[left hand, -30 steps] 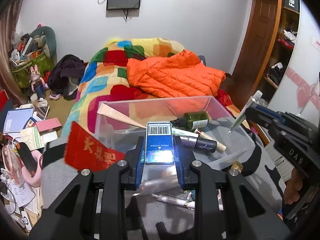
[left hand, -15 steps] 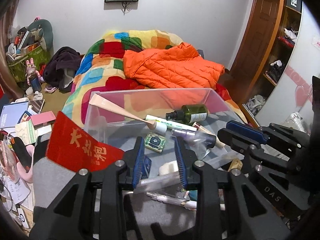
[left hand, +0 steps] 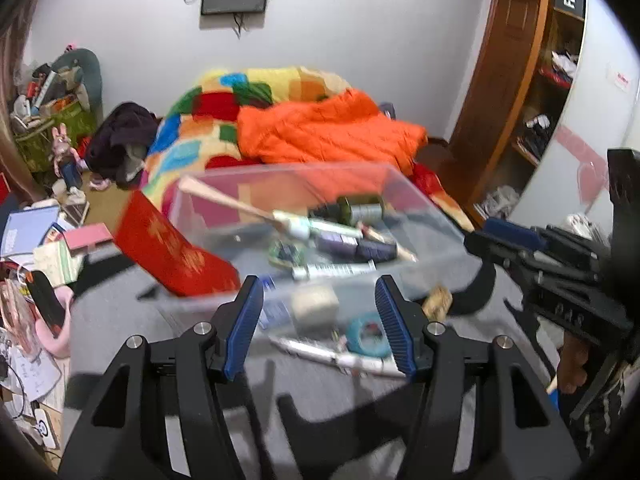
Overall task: Organize objects
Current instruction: 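Lift the staple box and ointment tube over the bin and release both, then grasp the teal tape roll with the left tool while the right tool grasps the beige eraser, then carry the tape roll and beige eraser over the bin and release both, then grasp the white pen with the left tool while the right tool grasps the teal bottle, then carry the pen and teal bottle over the bin and release both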
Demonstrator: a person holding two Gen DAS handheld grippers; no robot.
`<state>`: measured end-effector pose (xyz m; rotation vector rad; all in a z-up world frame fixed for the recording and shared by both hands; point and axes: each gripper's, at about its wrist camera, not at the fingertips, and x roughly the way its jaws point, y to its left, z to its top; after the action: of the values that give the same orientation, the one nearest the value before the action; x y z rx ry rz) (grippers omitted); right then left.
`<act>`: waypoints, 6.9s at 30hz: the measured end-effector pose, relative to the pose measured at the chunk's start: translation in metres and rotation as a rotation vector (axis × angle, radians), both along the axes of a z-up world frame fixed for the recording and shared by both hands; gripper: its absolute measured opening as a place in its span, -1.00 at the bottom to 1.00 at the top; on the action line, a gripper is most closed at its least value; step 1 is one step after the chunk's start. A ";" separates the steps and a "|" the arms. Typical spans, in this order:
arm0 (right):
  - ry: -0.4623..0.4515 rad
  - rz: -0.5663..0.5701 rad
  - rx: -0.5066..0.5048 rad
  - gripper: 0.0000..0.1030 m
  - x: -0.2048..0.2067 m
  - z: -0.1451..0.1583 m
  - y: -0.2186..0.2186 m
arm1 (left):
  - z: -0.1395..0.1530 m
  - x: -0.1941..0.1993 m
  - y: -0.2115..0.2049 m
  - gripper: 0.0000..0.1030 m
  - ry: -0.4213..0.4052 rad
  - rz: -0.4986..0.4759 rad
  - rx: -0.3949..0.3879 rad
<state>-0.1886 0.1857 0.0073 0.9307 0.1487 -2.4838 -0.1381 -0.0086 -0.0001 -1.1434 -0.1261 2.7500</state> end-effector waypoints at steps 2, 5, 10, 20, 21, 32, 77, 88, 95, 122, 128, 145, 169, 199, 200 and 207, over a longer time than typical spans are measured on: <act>-0.029 -0.015 0.005 -0.35 0.000 -0.010 0.010 | -0.008 0.003 0.005 0.13 -0.026 -0.014 0.007; -0.077 -0.028 0.017 -0.31 -0.001 -0.026 0.021 | -0.024 0.009 0.016 0.13 -0.065 -0.037 0.002; -0.158 -0.030 0.033 -0.14 -0.003 -0.056 0.025 | -0.043 0.003 0.029 0.13 -0.120 -0.058 -0.012; -0.150 0.018 0.136 0.01 -0.001 -0.075 0.003 | -0.060 -0.014 0.049 0.13 -0.160 -0.108 -0.063; -0.144 0.021 0.149 0.01 -0.001 -0.075 0.000 | -0.060 -0.016 0.050 0.13 -0.161 -0.110 -0.065; -0.136 0.033 0.150 -0.26 0.000 -0.075 -0.003 | -0.067 -0.022 0.058 -0.24 -0.162 -0.124 -0.083; -0.067 0.019 -0.042 -0.26 -0.033 -0.010 -0.032 | -0.007 -0.049 -0.010 -0.24 -0.009 0.064 0.008; -0.108 0.027 -0.014 -0.25 -0.044 -0.027 -0.042 | -0.023 -0.064 -0.004 -0.24 -0.051 0.061 0.004; -0.078 0.028 0.002 -0.19 -0.036 -0.019 -0.043 | -0.009 -0.048 0.003 -0.08 -0.010 0.041 -0.015; -0.128 0.025 0.064 0.11 0.018 -0.054 -0.009 | -0.076 0.014 0.032 0.42 -0.161 0.091 -0.073; -0.168 0.040 0.100 0.11 0.013 -0.073 -0.018 | -0.070 0.039 0.007 0.42 -0.152 0.094 -0.014; -0.156 0.070 0.166 -0.56 0.020 -0.079 -0.033 | -0.070 0.027 0.000 0.39 -0.213 0.143 0.053; -0.137 0.001 0.070 -0.56 0.067 -0.062 0.008 | -0.062 0.084 0.011 -0.80 -0.198 -0.012 -0.070; -0.042 -0.012 -0.020 -0.56 0.035 -0.009 -0.018 | 0.002 0.054 -0.011 -0.80 0.039 0.050 0.020; -0.034 -0.014 -0.024 -0.56 0.031 -0.005 -0.019 | 0.005 0.051 -0.012 -0.80 0.047 0.052 0.024; 0.004 -0.030 -0.050 -0.56 0.004 0.016 -0.025 | 0.023 0.024 -0.021 -0.80 0.087 0.070 0.033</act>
<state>-0.1843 0.1609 0.0234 0.9136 0.0744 -2.5047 -0.1141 -0.0292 0.0228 -1.0278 -0.2036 2.8419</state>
